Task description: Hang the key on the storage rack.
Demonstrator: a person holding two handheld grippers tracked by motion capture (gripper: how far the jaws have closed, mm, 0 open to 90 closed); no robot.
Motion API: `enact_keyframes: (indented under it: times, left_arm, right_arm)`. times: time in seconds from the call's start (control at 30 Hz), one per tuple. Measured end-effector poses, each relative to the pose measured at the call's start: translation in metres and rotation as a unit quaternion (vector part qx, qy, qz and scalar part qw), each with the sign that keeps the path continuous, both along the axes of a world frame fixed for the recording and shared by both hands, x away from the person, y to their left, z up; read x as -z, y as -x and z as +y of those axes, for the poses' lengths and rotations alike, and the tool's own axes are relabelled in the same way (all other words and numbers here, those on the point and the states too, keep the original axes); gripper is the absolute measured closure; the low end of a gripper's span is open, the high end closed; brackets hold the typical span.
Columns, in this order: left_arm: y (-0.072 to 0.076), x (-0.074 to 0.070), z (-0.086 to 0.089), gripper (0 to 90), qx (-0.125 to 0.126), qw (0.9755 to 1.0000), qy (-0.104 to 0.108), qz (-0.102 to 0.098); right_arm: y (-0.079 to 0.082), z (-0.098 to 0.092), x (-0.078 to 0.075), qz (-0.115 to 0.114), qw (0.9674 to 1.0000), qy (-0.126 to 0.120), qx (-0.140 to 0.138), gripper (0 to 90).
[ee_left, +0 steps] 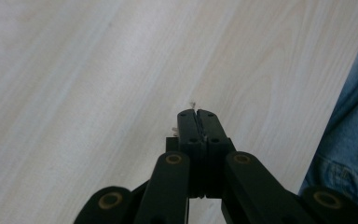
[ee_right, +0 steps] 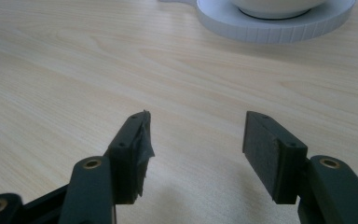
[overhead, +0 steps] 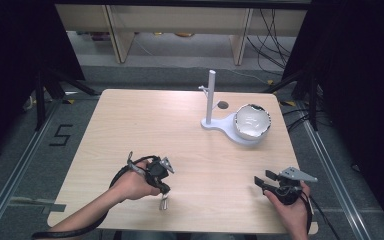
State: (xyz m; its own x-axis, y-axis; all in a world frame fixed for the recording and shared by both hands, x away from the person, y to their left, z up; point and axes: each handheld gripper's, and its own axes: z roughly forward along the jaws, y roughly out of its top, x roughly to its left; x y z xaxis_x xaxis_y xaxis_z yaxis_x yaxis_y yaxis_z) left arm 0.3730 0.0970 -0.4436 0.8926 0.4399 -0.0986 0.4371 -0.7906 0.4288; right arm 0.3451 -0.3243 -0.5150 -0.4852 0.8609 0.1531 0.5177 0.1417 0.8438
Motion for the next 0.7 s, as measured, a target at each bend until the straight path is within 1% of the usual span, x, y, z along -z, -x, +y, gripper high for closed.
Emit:
enact_keyframes:
  times: [0.03, 0.07, 0.1, 0.2, 0.23, 0.27, 0.3, 0.33, 0.37, 0.4, 0.43, 0.47, 0.5, 0.53, 0.57, 0.6, 0.63, 0.7]
  left_arm:
    - [-0.001, -0.001, 0.001, 89.2, -0.004, 1.0, 0.008, -0.004]
    - [-0.002, -0.003, 0.001, 89.2, -0.009, 0.9998, 0.016, -0.009]
    - [-0.001, -0.003, 0.0, 89.2, -0.031, 0.9985, 0.044, -0.013]
    - [-0.006, -0.009, 0.003, 89.2, -0.029, 0.9978, 0.053, -0.029]
    - [-0.008, -0.011, 0.003, 89.2, -0.03, 0.9971, 0.06, -0.035]
    - [-0.009, -0.013, 0.004, 89.2, -0.031, 0.9967, 0.064, -0.039]
    - [-0.011, -0.015, 0.002, 89.2, -0.051, 0.9937, 0.088, -0.046]
    - [-0.011, -0.015, 0.002, 89.2, -0.051, 0.9937, 0.088, -0.046]
    - [-0.014, -0.018, 0.004, 89.2, -0.039, 0.9949, 0.078, -0.05]
    - [-0.016, -0.021, 0.004, 89.2, -0.042, 0.9936, 0.088, -0.056]
    - [-0.018, -0.023, 0.005, 89.2, -0.042, 0.9931, 0.093, -0.057]
    - [-0.02, -0.025, 0.006, 89.2, -0.046, 0.9922, 0.099, -0.061]
    - [-0.022, -0.027, 0.007, 89.1, -0.044, 0.9917, 0.101, -0.067]
    - [-0.022, -0.029, 0.007, 89.2, -0.056, 0.9895, 0.113, -0.071]
    - [-0.022, -0.029, 0.006, 89.2, -0.074, 0.9857, 0.128, -0.08]
    - [-0.024, -0.031, 0.007, 89.2, -0.07, 0.986, 0.125, -0.085]
    - [-0.025, -0.032, 0.007, 89.2, -0.078, 0.9834, 0.135, -0.093]
    - [-0.028, -0.035, 0.008, 89.2, -0.082, 0.9818, 0.142, -0.096]
  right_arm:
    - [0.0, 0.0, 0.0, 0.004, 1.0, -0.002, 0.0, 42.8]
    - [0.001, 0.0, -0.001, 0.009, 0.9999, 0.004, 0.004, 42.9]
    - [0.001, -0.001, -0.002, 0.004, 0.9999, 0.014, 0.002, 42.8]
    - [0.001, -0.001, -0.001, 0.004, 0.9999, 0.014, 0.002, 42.9]
    - [0.001, -0.001, -0.001, 0.004, 0.9999, 0.015, 0.002, 42.9]
    - [0.0, 0.001, 0.0, 0.005, 1.0, -0.002, 0.0, 42.9]
    - [0.001, 0.001, -0.001, 0.008, 1.0, 0.0, 0.004, 42.9]
    - [0.001, 0.001, -0.001, 0.008, 1.0, 0.0, 0.004, 42.9]
    - [0.001, 0.0, -0.001, 0.001, 0.9999, 0.013, 0.001, 42.8]
    - [0.001, 0.0, -0.001, 0.003, 0.9999, 0.013, 0.001, 42.8]
    - [0.0, 0.0, 0.0, 0.0, 1.0, 0.004, -0.001, 42.9]
    - [0.001, 0.0, -0.001, -0.001, 1.0, 0.008, 0.003, 42.9]
    - [0.001, 0.0, -0.001, 0.002, 1.0, 0.008, 0.001, 42.9]
    - [0.0, 0.0, 0.0, 0.0, 1.0, 0.005, 0.001, 42.9]
    - [0.0, 0.001, 0.0, 0.002, 1.0, 0.0, -0.002, 42.8]
    - [0.001, 0.001, 0.0, 0.006, 1.0, -0.002, -0.001, 42.8]
    - [0.001, 0.001, -0.001, 0.008, 1.0, 0.0, 0.0, 42.8]
    - [0.001, 0.0, -0.001, 0.006, 1.0, 0.003, 0.0, 42.8]
